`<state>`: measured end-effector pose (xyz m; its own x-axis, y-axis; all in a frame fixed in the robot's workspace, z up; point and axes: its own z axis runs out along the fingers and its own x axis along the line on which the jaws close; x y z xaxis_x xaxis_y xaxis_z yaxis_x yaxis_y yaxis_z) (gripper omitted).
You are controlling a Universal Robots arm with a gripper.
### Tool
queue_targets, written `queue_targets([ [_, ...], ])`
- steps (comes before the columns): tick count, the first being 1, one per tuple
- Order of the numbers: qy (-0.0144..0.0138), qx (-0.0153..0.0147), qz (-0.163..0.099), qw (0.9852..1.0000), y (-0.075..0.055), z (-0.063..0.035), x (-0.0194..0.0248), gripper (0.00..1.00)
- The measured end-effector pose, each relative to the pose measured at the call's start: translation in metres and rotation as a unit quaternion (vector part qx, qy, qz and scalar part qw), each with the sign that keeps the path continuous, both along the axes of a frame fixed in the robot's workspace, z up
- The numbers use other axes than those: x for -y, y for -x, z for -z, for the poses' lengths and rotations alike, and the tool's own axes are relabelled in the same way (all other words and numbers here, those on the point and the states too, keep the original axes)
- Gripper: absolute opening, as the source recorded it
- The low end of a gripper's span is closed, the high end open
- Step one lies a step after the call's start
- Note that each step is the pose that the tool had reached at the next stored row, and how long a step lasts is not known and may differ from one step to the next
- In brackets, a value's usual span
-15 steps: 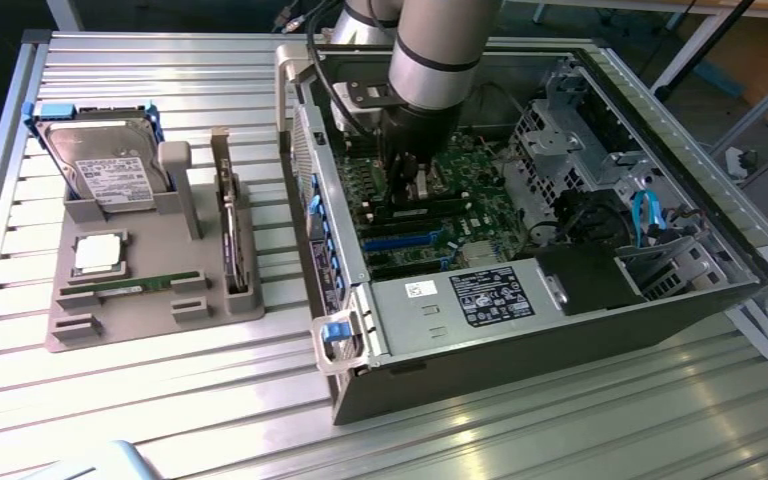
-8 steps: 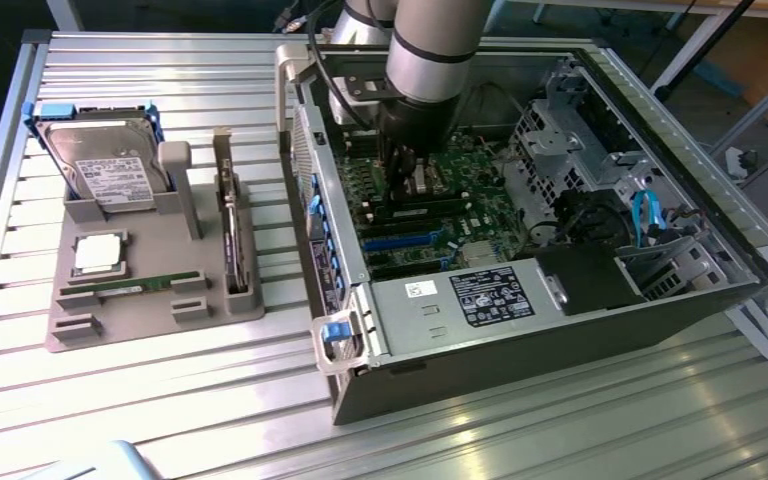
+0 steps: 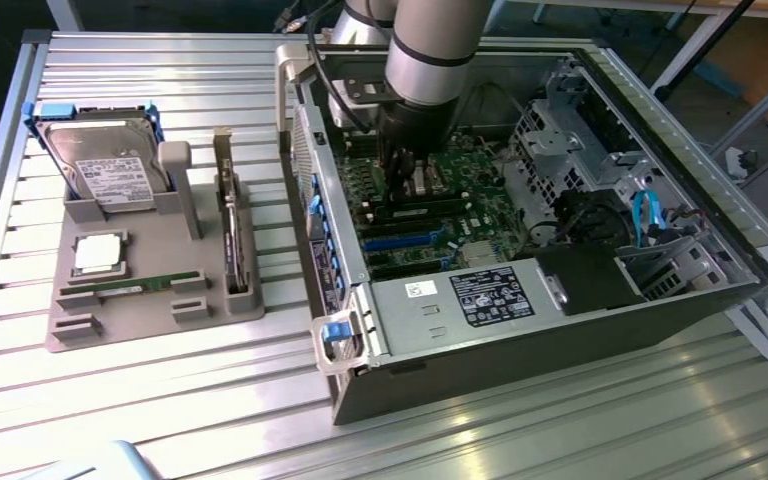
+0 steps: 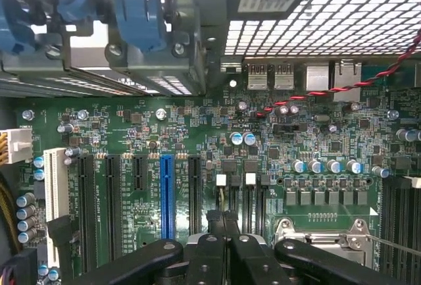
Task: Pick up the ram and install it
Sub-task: 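Press down the ram until it locks into place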
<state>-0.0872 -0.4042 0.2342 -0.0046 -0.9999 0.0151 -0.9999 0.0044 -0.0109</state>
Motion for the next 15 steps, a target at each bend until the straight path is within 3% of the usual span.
queue_targets([
  [15,0.0001,-0.0001,0.000,1.0000,0.0002,0.0056,0.0001,0.10],
])
